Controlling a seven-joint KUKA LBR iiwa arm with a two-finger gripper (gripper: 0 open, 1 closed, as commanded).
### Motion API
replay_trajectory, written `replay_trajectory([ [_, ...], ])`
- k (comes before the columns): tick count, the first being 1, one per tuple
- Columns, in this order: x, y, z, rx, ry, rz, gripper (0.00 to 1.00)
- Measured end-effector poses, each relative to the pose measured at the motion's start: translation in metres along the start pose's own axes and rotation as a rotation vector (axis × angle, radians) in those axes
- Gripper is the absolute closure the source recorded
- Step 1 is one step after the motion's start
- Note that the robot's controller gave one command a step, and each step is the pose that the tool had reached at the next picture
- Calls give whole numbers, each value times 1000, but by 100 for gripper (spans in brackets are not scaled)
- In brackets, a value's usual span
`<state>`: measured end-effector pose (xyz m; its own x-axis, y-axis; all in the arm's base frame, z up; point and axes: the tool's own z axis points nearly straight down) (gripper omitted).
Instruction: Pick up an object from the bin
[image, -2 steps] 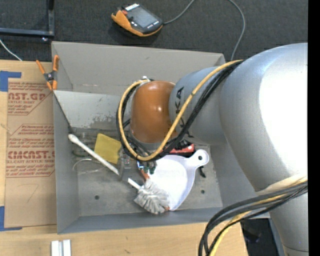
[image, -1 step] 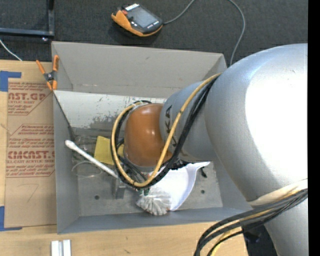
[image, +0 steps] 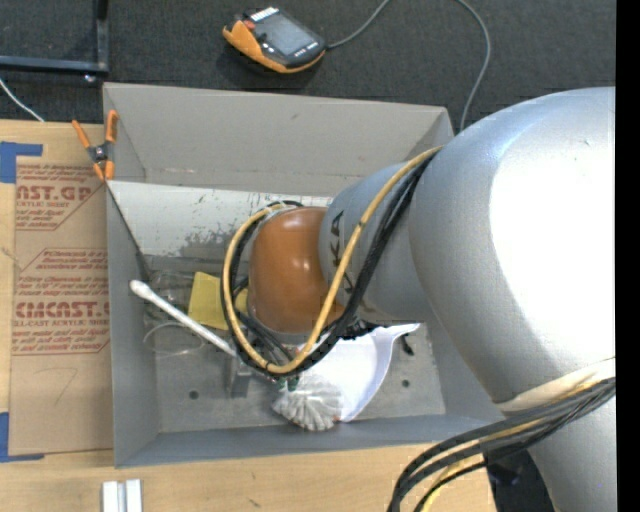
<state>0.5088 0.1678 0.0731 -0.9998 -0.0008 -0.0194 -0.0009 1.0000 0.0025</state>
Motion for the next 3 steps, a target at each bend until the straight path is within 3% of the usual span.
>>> replay_trajectory([
  [1,-36,12,2,7,0,-227,100],
  [2,1,35,-9,0,-34,11,100],
  [3,1,35,-9,0,-34,11,100],
])
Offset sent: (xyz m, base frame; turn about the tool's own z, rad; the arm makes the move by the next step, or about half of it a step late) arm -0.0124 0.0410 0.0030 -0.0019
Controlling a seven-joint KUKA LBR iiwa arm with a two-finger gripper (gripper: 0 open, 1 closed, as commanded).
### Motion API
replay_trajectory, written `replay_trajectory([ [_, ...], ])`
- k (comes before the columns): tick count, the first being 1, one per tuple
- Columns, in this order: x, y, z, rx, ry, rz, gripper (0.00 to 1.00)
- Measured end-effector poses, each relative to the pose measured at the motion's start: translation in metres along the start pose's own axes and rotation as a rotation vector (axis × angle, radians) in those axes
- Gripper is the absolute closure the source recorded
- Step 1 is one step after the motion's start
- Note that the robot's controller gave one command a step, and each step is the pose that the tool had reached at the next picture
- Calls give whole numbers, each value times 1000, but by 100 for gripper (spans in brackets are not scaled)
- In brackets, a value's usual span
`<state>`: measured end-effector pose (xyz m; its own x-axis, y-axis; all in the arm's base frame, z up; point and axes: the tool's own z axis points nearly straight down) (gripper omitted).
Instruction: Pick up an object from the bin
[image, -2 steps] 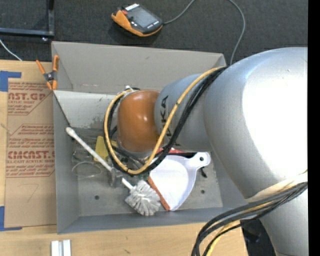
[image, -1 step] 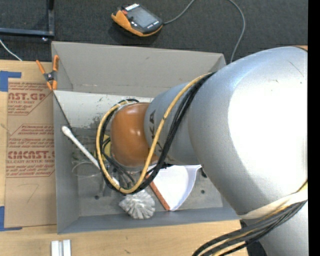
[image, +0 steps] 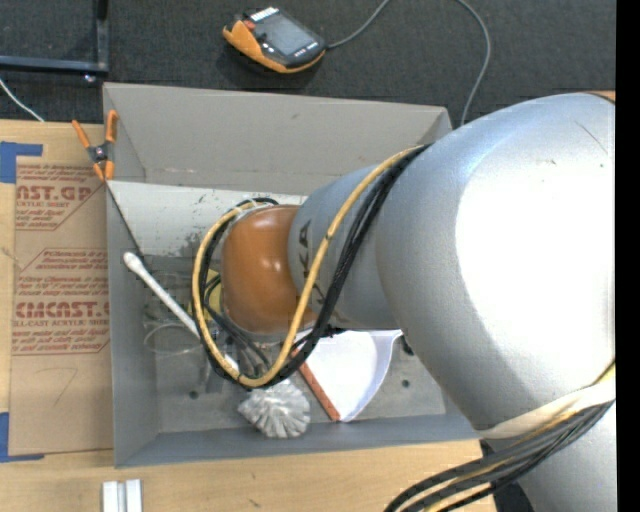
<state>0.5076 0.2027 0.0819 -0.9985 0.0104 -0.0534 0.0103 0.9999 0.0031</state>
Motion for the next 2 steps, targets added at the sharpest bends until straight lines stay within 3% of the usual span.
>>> replay_trajectory([
  [1,-29,5,8,9,-8,-207,100],
  [2,-4,13,5,5,-43,-182,100],
])
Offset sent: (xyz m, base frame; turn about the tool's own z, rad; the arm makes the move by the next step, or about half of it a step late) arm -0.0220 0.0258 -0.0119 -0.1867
